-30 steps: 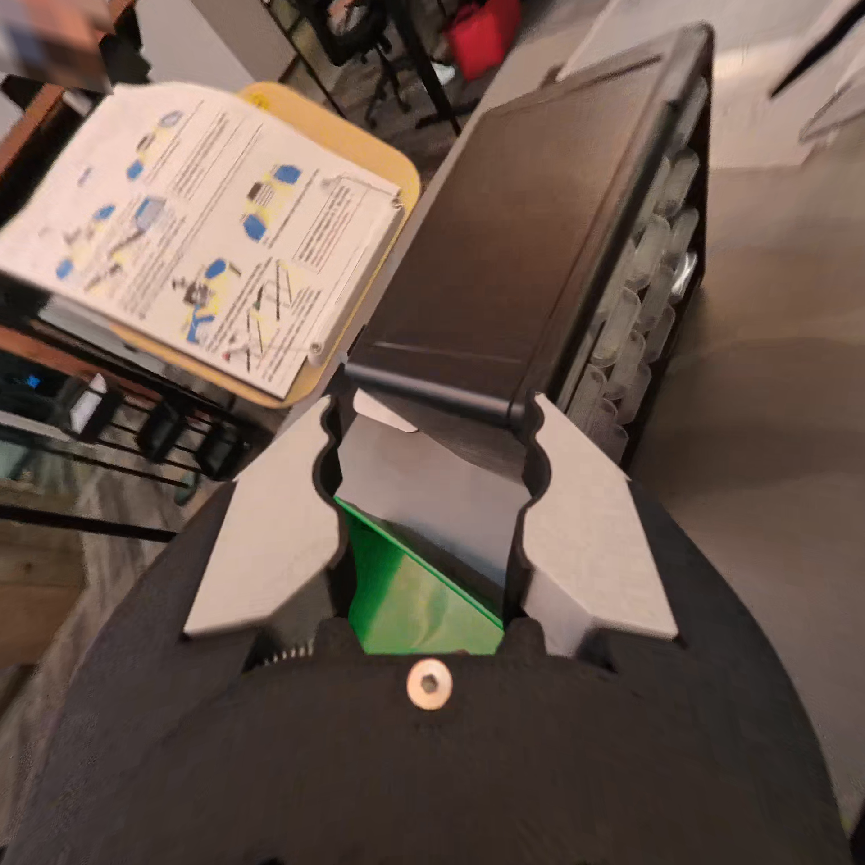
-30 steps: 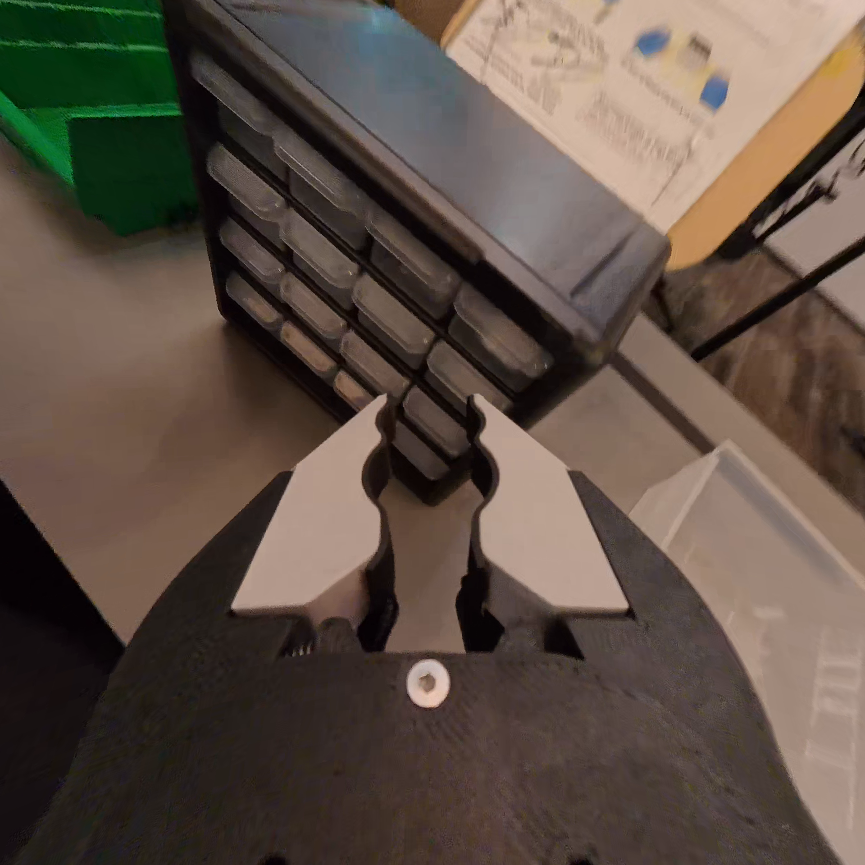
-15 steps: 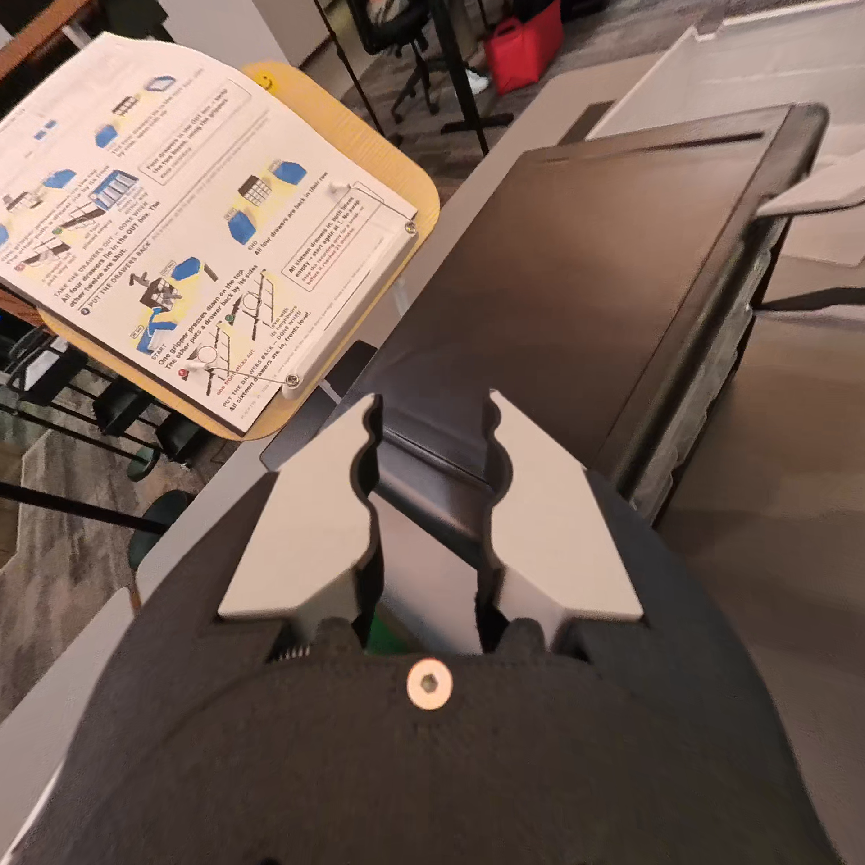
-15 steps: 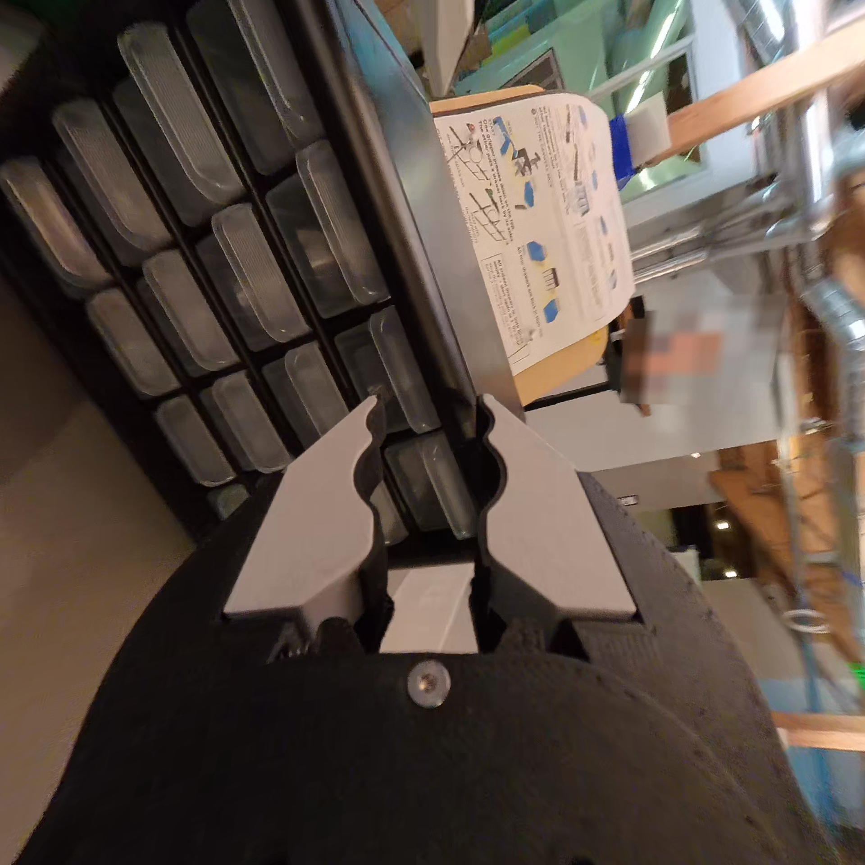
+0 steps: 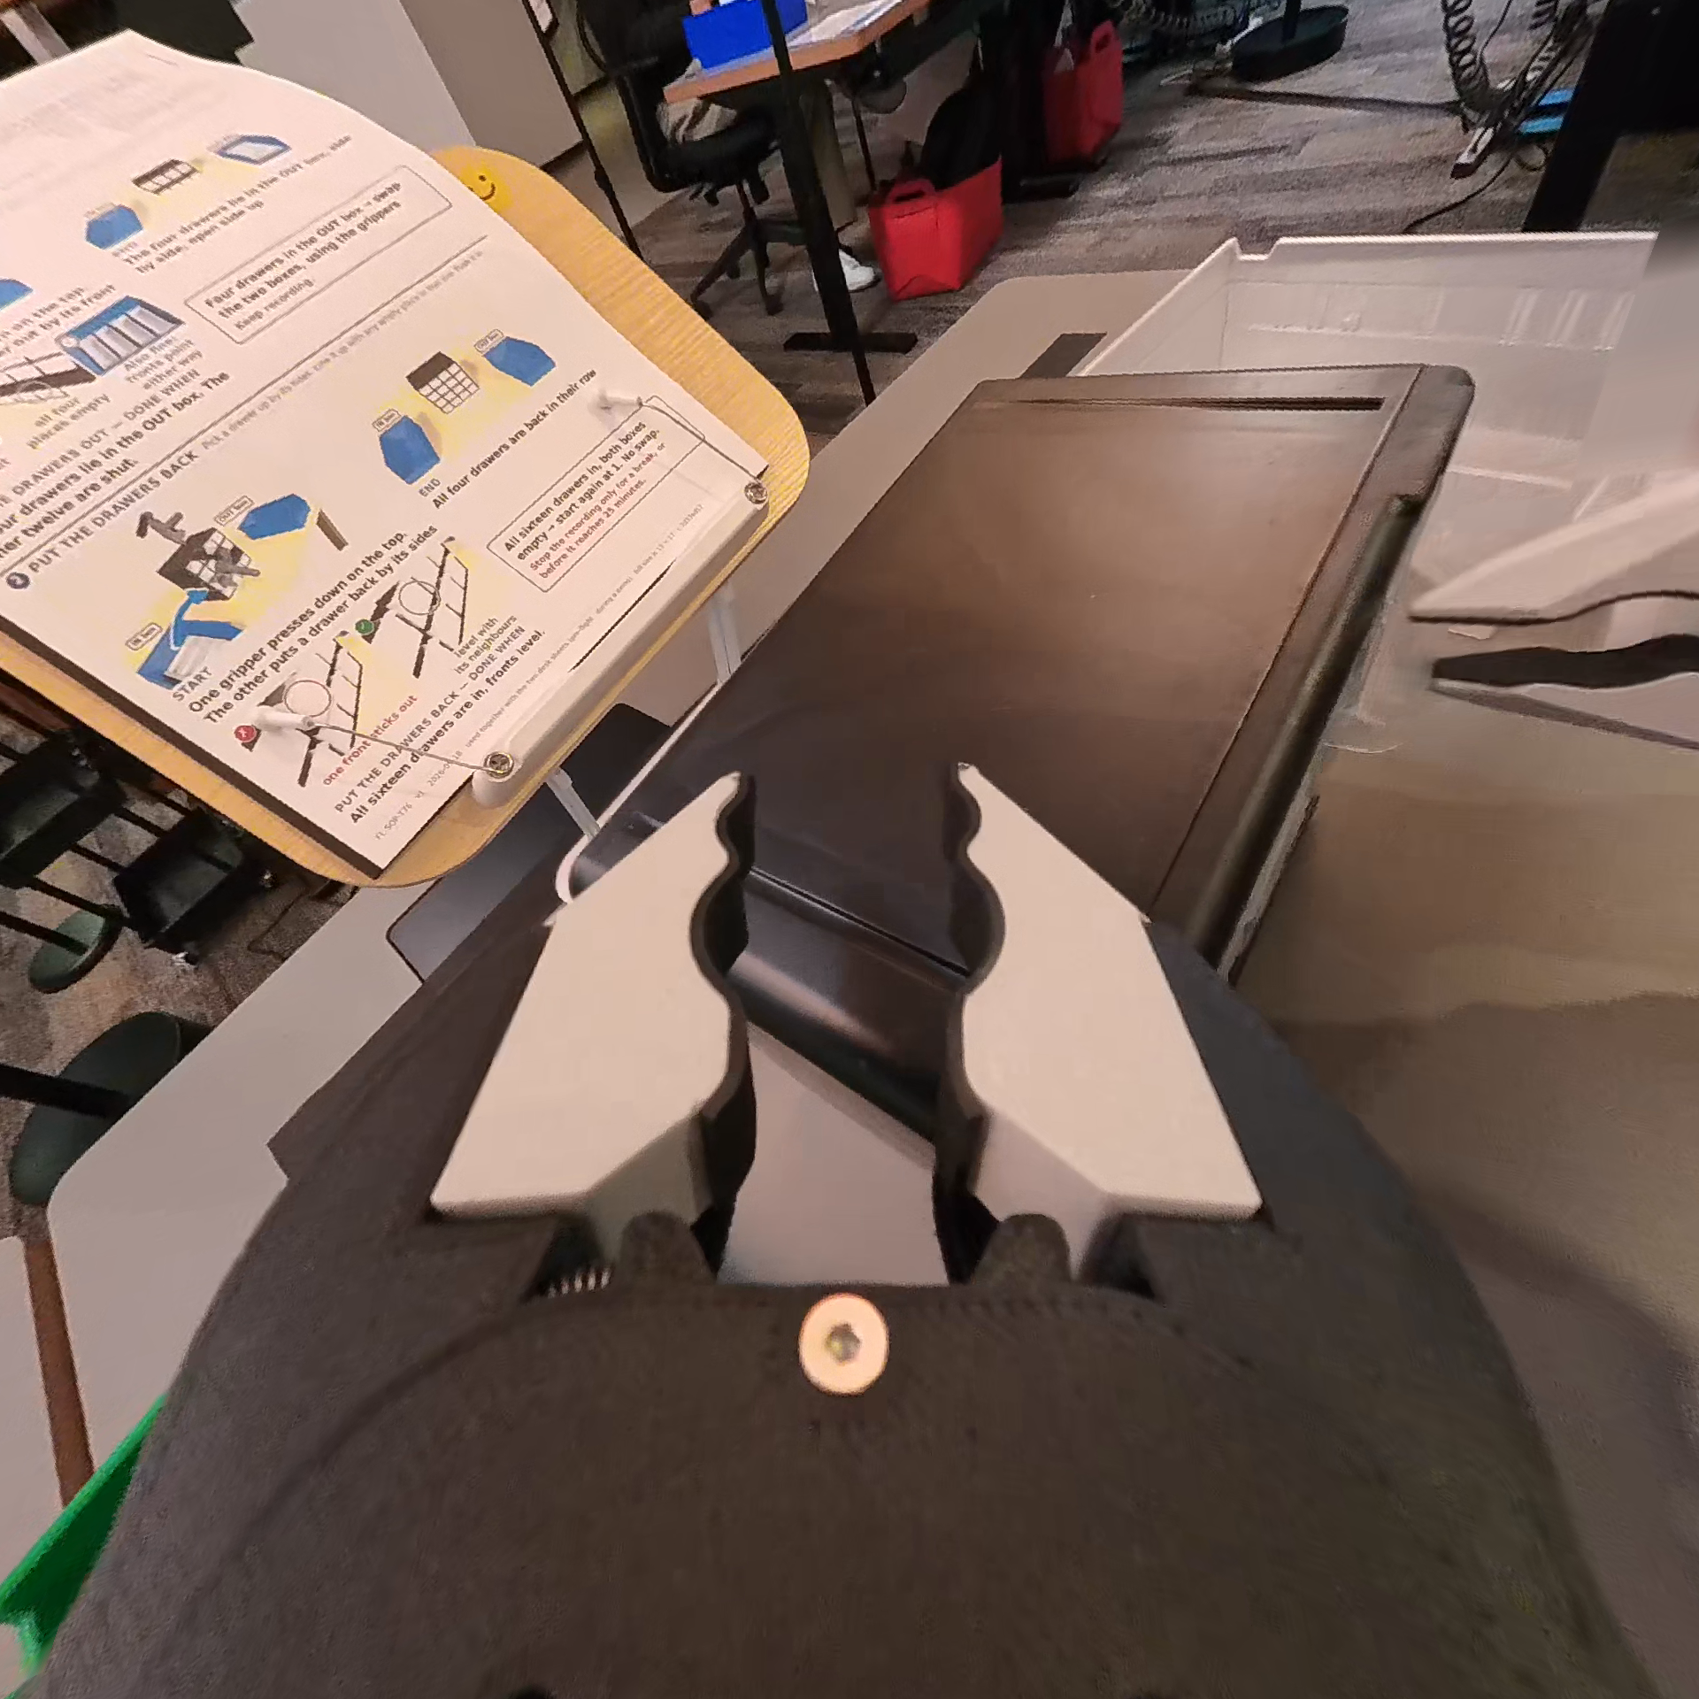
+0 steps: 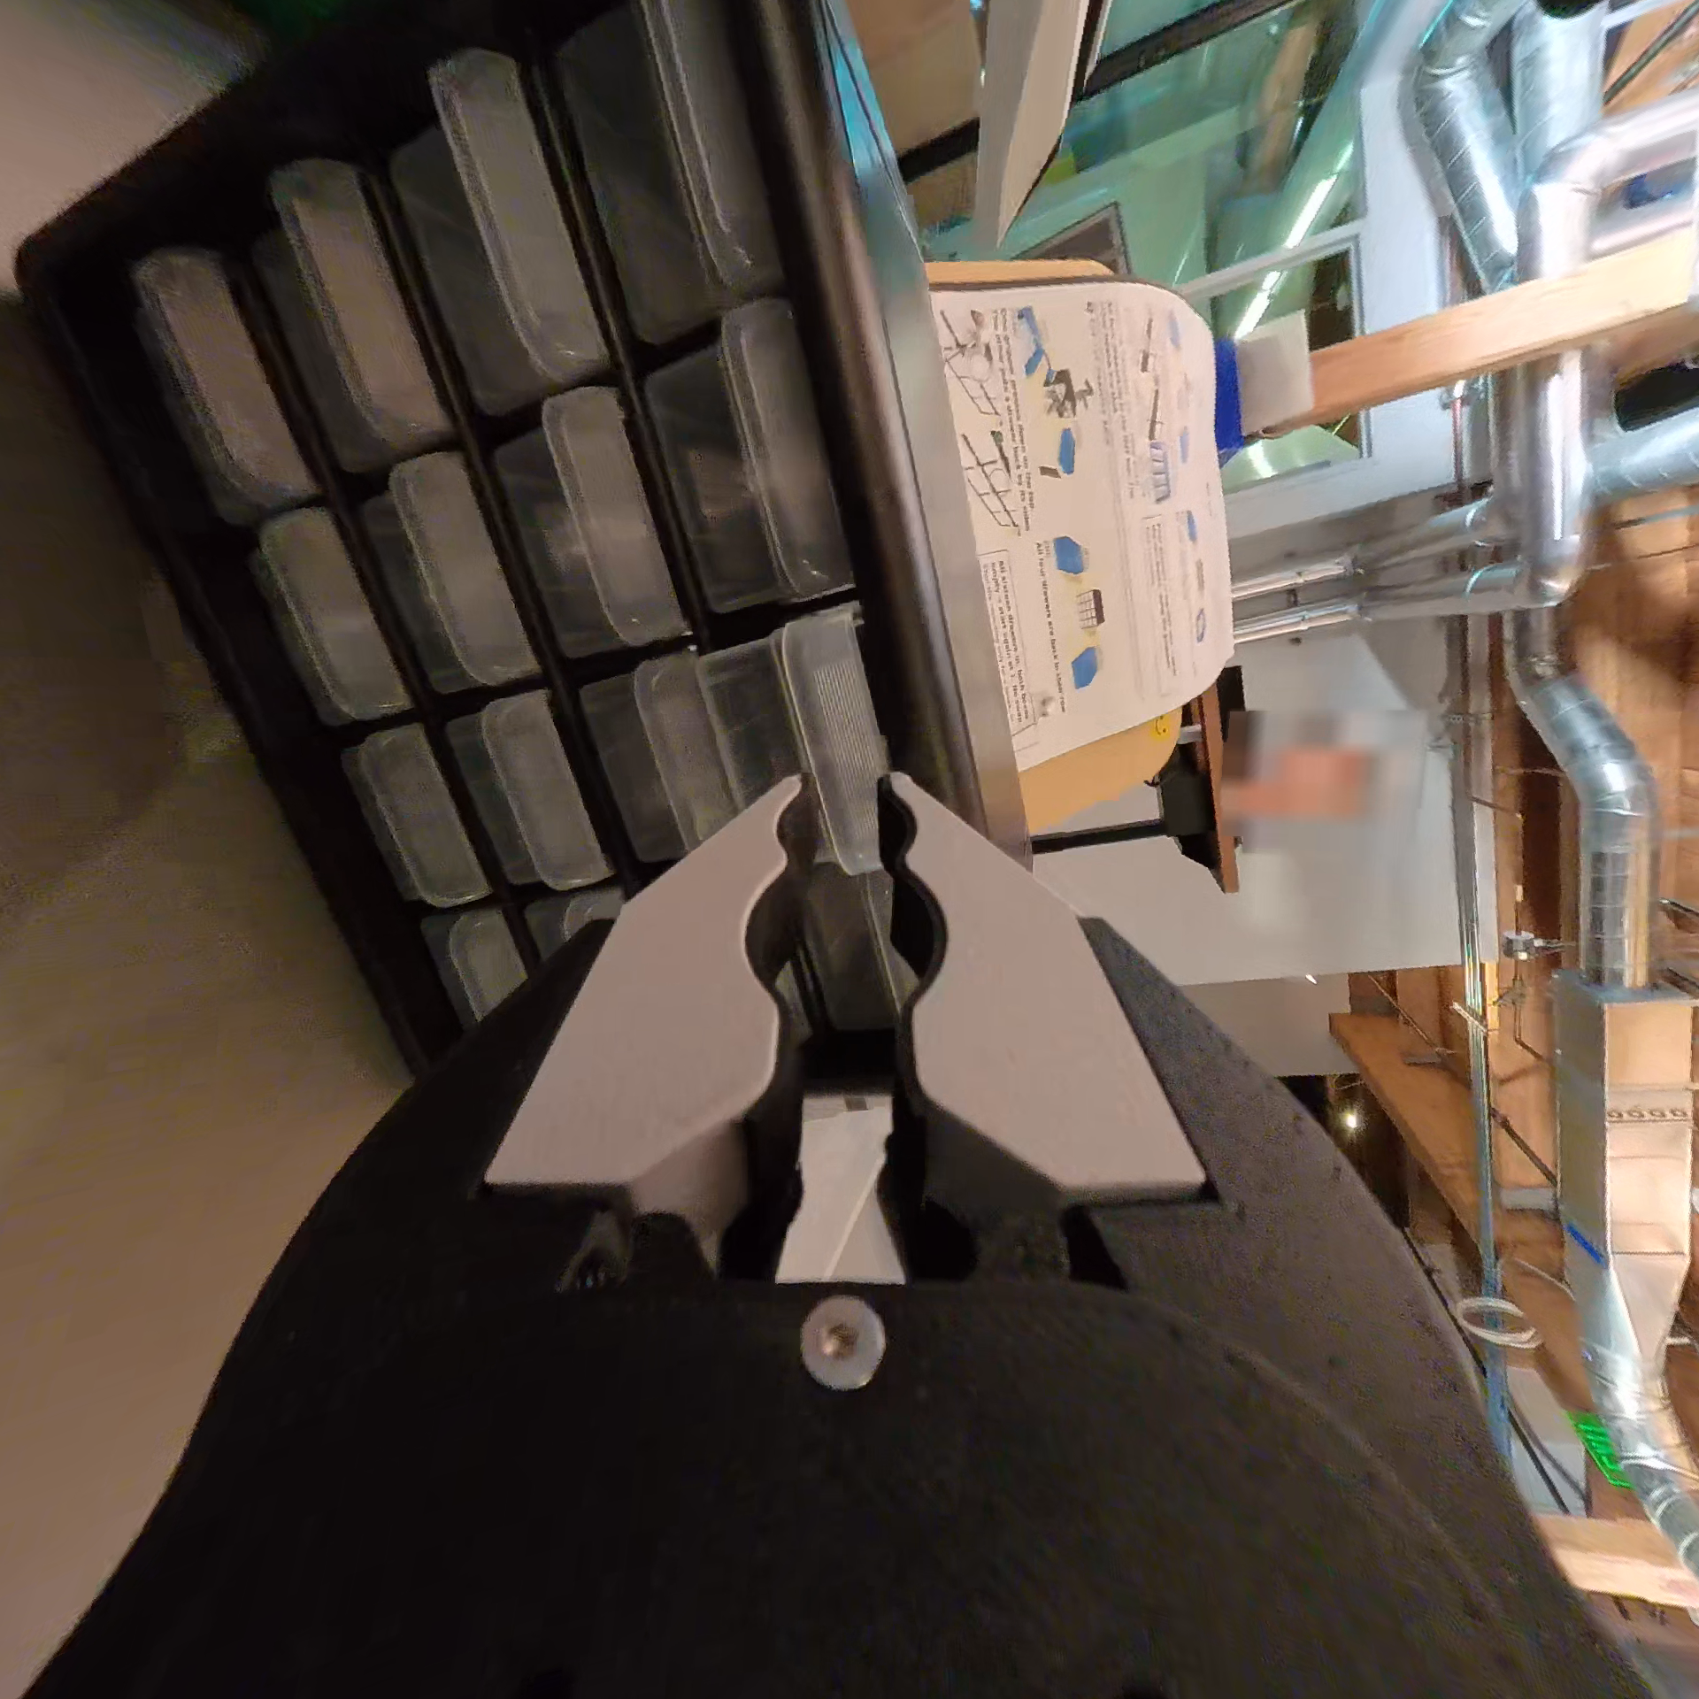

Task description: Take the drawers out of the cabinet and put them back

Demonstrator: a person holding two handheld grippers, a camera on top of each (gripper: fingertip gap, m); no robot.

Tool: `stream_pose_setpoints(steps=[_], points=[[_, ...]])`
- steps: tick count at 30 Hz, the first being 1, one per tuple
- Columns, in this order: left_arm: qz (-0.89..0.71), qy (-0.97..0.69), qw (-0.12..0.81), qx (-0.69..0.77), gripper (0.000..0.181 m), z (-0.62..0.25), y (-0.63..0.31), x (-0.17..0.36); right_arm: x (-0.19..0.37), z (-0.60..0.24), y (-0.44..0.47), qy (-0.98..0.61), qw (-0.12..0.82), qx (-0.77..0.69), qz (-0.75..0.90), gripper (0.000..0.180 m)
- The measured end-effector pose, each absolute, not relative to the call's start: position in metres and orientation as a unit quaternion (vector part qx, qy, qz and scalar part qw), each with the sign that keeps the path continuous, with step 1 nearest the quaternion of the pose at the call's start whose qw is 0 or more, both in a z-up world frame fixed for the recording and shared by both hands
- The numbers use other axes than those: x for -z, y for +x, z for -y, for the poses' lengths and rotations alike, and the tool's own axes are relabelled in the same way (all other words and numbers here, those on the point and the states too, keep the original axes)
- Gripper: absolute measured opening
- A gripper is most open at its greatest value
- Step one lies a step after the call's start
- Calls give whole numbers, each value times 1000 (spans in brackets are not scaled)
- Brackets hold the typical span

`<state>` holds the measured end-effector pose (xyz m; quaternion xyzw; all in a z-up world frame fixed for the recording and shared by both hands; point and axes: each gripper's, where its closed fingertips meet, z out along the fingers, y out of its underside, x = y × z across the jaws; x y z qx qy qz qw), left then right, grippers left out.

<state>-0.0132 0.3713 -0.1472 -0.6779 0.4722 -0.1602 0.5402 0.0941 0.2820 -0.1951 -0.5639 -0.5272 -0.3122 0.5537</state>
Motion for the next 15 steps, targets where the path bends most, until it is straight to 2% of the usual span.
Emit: stream_pose_setpoints(steps=[8, 11, 15], points=[[-489, -665, 545, 145, 36, -369, -10, 147, 196, -248, 87, -558, 554, 275, 553, 11], [-494, -662, 543, 150, 32, -365, -5, 146, 205, -253, 85, -566, 537, 273, 563, 38], [-494, -663, 534, 175, 31, -361, -1, 147, 211, -264, 84, -568, 527, 286, 563, 36]])
